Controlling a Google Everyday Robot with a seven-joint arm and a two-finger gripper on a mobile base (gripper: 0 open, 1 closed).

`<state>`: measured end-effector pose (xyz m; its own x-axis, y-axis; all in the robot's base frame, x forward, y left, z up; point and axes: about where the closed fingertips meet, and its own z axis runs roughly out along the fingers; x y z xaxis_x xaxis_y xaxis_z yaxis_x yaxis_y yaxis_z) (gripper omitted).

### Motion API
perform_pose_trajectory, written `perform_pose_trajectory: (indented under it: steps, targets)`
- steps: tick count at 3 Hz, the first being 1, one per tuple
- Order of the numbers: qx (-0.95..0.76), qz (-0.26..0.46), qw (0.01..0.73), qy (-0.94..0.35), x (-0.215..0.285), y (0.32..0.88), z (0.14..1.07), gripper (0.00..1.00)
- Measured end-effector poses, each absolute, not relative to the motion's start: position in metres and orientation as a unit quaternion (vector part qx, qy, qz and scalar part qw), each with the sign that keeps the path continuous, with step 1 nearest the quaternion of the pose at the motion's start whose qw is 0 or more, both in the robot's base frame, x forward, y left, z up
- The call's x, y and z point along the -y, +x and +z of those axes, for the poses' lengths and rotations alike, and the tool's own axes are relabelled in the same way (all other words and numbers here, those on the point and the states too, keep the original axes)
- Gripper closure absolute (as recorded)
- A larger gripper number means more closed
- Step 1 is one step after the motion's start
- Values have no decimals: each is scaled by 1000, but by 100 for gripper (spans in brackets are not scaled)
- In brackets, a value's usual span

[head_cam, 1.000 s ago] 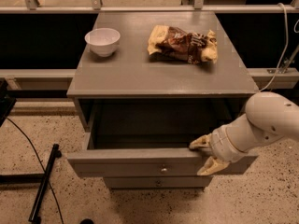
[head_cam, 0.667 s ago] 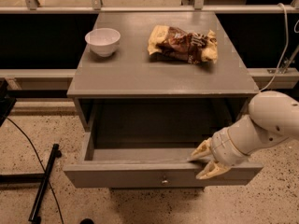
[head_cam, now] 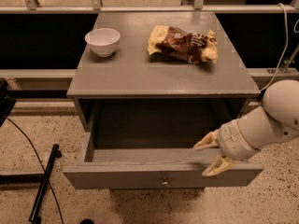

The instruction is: Open top drawer

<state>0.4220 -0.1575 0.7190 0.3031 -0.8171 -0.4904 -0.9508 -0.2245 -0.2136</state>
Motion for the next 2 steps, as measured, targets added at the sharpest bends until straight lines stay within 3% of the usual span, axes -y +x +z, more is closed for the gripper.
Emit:
perform_pose_trajectory:
  steps: [2]
  targets:
    - [-591, 110, 251, -759, 160, 478, 718, 80]
